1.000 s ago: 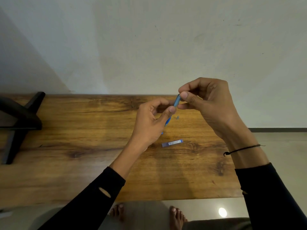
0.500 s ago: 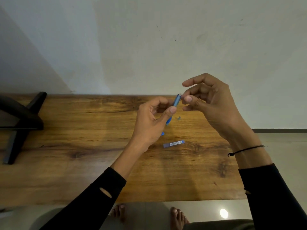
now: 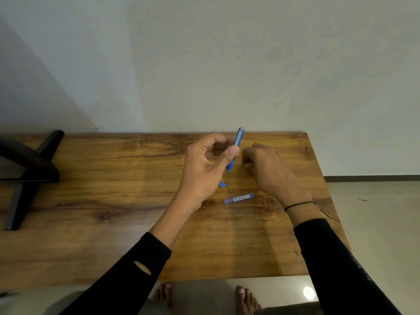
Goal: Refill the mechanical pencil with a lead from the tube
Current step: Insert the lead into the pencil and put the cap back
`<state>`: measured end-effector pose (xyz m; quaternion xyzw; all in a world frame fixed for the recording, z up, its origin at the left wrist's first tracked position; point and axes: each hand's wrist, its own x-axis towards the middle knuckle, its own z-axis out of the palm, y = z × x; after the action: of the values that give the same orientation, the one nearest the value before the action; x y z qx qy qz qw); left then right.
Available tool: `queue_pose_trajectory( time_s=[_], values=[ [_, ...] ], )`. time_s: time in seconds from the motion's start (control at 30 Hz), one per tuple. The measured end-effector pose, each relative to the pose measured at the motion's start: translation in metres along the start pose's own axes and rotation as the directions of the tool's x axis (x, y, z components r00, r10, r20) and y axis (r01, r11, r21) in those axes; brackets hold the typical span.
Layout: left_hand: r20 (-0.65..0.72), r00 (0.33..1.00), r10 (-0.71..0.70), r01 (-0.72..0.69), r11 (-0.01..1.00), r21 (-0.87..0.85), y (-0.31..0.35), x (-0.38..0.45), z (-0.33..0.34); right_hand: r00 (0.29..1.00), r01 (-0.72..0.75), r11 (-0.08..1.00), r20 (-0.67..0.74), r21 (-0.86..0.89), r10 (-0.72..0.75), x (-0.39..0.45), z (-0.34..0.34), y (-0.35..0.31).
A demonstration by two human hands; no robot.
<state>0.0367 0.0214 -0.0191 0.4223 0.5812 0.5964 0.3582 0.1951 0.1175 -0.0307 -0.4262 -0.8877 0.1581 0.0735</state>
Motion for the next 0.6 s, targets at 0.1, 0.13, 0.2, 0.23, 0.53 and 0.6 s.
queue_pose_trajectory(
  time_s=[0.1,0.13,0.2,0.23,0.53,0.6],
  values=[
    [0.002,1.000,0.007,-0.007,1.000,0.006,0.000,0.001,-0.001,0.992,-0.032,0.968,-0.111,0.251,0.062,0.005,-0.017,-0.001],
    [0.004,1.000,0.013,-0.013,1.000,0.013,0.000,0.002,-0.002,0.984,-0.038,0.917,-0.143,0.398,0.103,0.006,-0.026,-0.003],
    [0.004,1.000,0.016,-0.016,1.000,0.017,0.001,0.003,-0.002,0.972,0.020,0.755,-0.189,0.655,0.138,0.006,-0.043,-0.010],
    [0.002,1.000,0.013,-0.013,1.000,0.013,0.001,0.004,-0.002,0.968,0.072,0.676,-0.216,0.734,0.132,0.005,-0.051,-0.013],
    [0.001,1.000,0.004,-0.005,1.000,0.026,-0.002,0.002,-0.001,0.951,0.235,0.636,-0.310,0.735,0.008,-0.002,-0.075,-0.031],
    [0.005,1.000,0.011,-0.011,1.000,0.025,-0.003,0.002,0.000,0.959,0.218,0.680,-0.284,0.700,-0.015,-0.002,-0.074,-0.030]
  ],
)
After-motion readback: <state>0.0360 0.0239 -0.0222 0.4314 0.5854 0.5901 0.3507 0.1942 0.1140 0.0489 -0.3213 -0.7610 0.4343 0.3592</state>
